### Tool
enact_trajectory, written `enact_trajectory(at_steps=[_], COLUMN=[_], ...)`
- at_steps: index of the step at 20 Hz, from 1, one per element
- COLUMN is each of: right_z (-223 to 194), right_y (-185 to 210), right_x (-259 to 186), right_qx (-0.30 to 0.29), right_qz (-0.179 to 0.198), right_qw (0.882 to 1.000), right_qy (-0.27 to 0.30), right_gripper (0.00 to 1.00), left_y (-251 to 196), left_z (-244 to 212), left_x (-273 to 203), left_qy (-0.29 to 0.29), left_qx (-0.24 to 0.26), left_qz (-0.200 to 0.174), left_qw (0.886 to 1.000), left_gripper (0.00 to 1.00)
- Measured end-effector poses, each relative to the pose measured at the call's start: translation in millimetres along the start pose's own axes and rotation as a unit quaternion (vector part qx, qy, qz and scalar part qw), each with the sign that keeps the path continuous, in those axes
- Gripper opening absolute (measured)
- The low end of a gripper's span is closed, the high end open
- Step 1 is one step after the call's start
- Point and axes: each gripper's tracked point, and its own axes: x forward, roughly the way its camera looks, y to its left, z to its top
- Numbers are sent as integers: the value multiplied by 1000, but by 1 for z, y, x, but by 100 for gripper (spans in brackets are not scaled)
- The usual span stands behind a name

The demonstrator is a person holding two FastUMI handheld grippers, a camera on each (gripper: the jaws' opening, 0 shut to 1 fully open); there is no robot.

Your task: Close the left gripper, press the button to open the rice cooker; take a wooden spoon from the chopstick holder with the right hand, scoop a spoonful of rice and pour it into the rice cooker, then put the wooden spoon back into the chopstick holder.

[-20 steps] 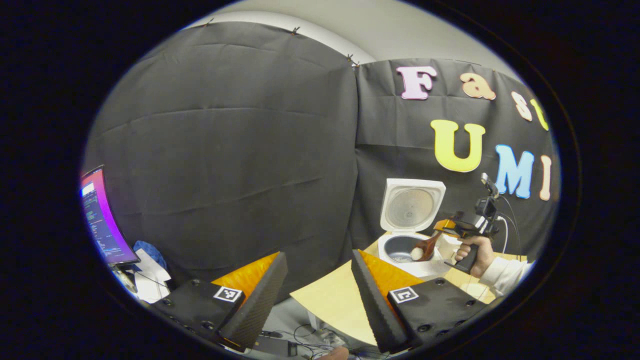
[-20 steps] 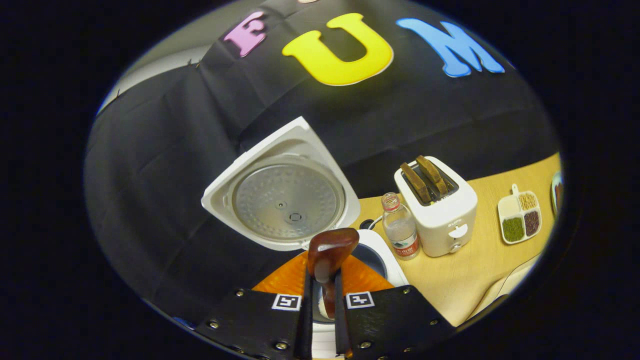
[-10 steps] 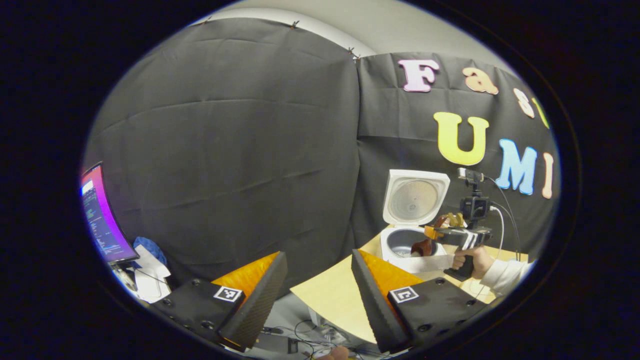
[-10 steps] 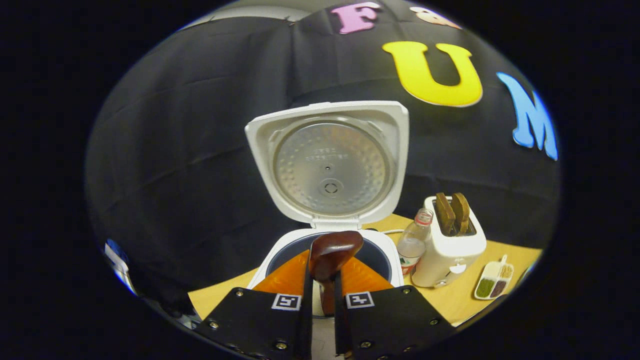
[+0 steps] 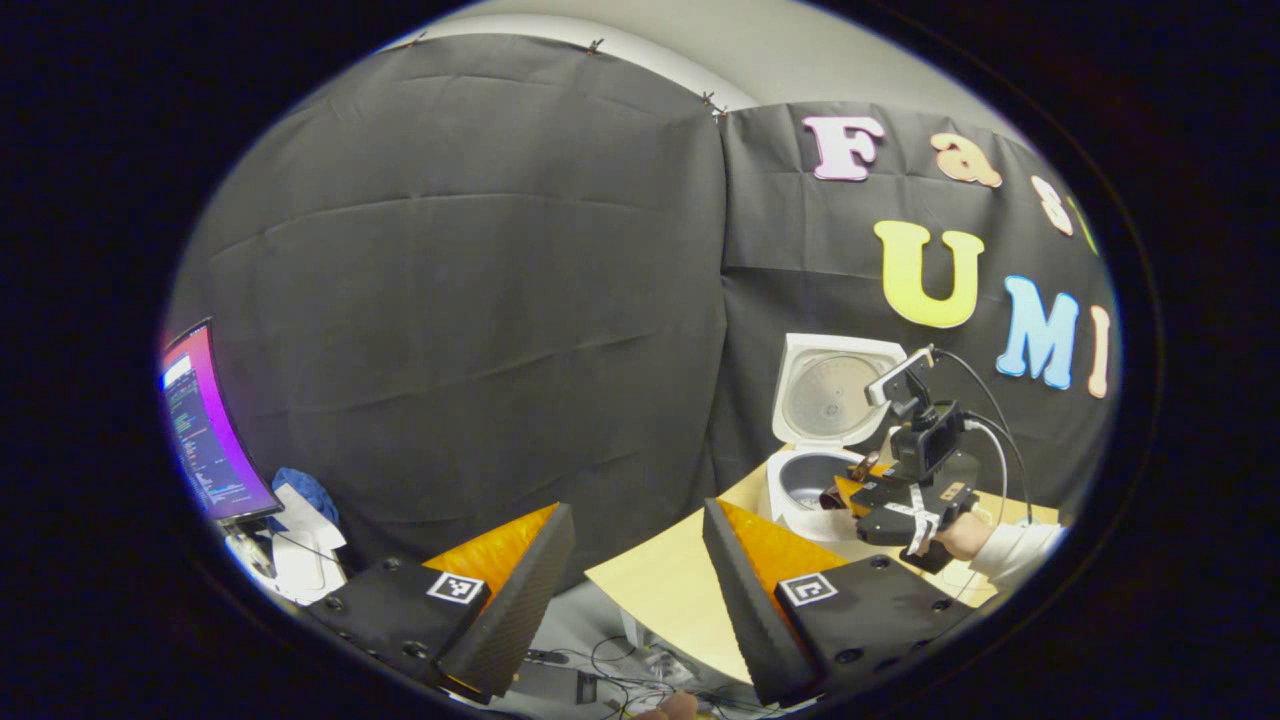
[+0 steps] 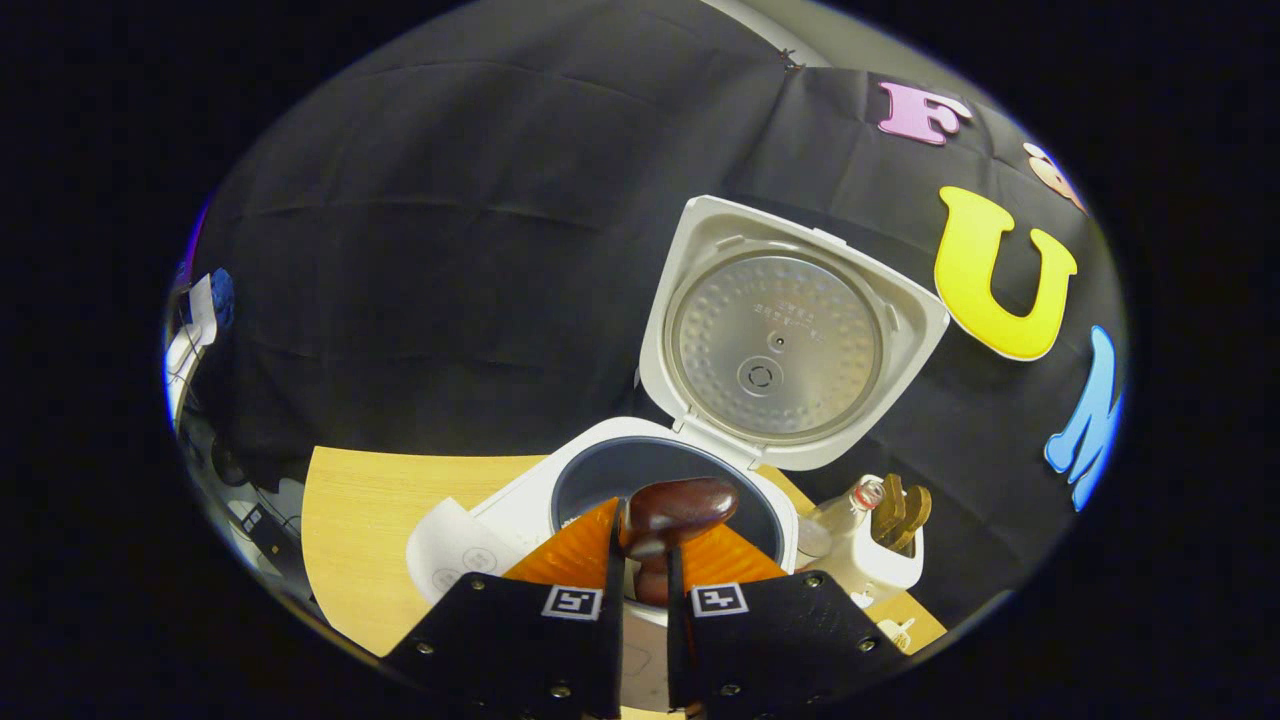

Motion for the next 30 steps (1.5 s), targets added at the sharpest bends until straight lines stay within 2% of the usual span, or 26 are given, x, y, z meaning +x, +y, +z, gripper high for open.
enact_trajectory(at_steps=[1, 2, 3, 4, 5, 6, 8, 10, 11, 12, 14, 21, 23, 26, 30], right_z=[1, 2, 5, 7, 9, 9, 7, 4, 3, 0, -2, -12, -20, -38, -83], right_y=[-3, -6, -14, -22, -31, -41, -55, -70, -78, -87, -103, -153, -171, -195, -228], right_x=[-1, -2, -4, -6, -7, -9, -11, -16, -21, -25, -41, -127, -161, -222, -312], right_qx=[35, 86, 149, 215, 270, 314, 382, 454, 487, 516, 546, 564, 565, 577, 568], right_qz=[2, 4, 8, 10, 14, 19, 32, 39, 39, 36, 25, -25, -52, -94, -174], right_qw=[999, 996, 989, 977, 963, 949, 924, 890, 872, 856, 837, 825, 822, 810, 803], right_qy=[1, 3, 5, 5, 6, 7, 11, 6, 2, -2, -9, -38, -45, -54, -52], right_gripper=[18, 18, 18, 18, 18, 18, 18, 18, 18, 18, 18, 18, 18, 18, 18], left_y=[0, -1, 0, 1, 2, 2, 4, 4, 5, 6, 7, -6, -17, -40, -72], left_z=[2, 2, 3, 3, 2, 1, 0, 1, 3, 4, 5, 6, 8, 3, -13], left_x=[-1, -3, -5, -6, -8, -9, -10, -12, -13, -15, -19, -39, -45, -50, -76], left_qy=[-2, -3, -6, -8, -9, -8, -7, -9, -12, -16, -22, -39, -45, -49, -41], left_qx=[0, -1, -2, -3, -5, -7, -10, -12, -12, -12, -13, -31, -33, -34, -46], left_qz=[1, 3, 4, 6, 7, 7, 7, 6, 4, 2, -6, -58, -84, -132, -210], left_qw=[1000, 1000, 1000, 1000, 1000, 1000, 1000, 1000, 1000, 1000, 1000, 997, 995, 989, 976], left_gripper=[92, 86, 92, 97, 97, 86, 97, 86, 92, 86, 86, 86, 86, 86, 86])
